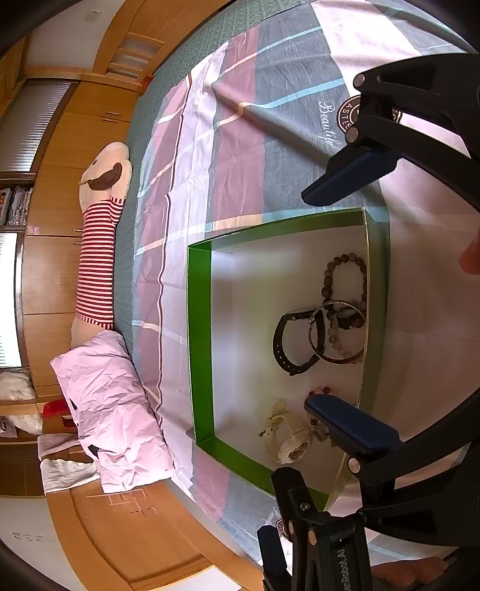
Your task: Organize jewelry
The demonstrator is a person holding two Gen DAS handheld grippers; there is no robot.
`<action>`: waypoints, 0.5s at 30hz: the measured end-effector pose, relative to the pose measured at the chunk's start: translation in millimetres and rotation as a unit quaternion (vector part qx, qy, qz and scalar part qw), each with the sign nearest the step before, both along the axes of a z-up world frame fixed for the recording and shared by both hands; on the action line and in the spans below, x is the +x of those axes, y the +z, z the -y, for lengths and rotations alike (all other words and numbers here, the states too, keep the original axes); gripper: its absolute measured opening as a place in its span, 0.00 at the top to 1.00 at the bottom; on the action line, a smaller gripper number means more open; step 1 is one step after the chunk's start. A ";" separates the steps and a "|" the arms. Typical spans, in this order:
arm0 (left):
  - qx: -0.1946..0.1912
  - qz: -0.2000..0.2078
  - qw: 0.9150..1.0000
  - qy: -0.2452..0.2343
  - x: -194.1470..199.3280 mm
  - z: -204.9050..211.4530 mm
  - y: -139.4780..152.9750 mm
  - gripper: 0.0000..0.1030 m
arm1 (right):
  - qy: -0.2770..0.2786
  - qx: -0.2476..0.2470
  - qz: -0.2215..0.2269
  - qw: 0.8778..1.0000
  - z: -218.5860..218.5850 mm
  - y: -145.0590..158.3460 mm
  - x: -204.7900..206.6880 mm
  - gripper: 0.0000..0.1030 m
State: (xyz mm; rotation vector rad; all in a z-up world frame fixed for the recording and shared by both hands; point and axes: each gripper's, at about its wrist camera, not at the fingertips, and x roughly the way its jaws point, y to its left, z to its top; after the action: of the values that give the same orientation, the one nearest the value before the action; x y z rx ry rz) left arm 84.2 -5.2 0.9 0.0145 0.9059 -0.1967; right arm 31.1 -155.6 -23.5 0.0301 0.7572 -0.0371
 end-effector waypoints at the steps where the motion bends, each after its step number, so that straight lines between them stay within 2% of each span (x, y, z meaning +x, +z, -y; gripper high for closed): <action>1: 0.000 0.000 1.000 0.000 0.0 0.1 0.0 0.02 | 0.000 0.000 -0.001 1.000 -0.4 -0.5 0.2 0.01; 15: 0.003 -0.005 1.000 -0.001 -0.2 0.9 -2.8 0.02 | 0.003 -0.002 -0.003 1.000 -2.0 -3.2 0.3 0.01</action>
State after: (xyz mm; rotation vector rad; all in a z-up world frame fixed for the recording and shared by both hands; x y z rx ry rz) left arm 84.0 -6.0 -1.9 0.0188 0.9164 -0.1958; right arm 31.4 -153.5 -26.8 0.0244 0.7635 -0.0339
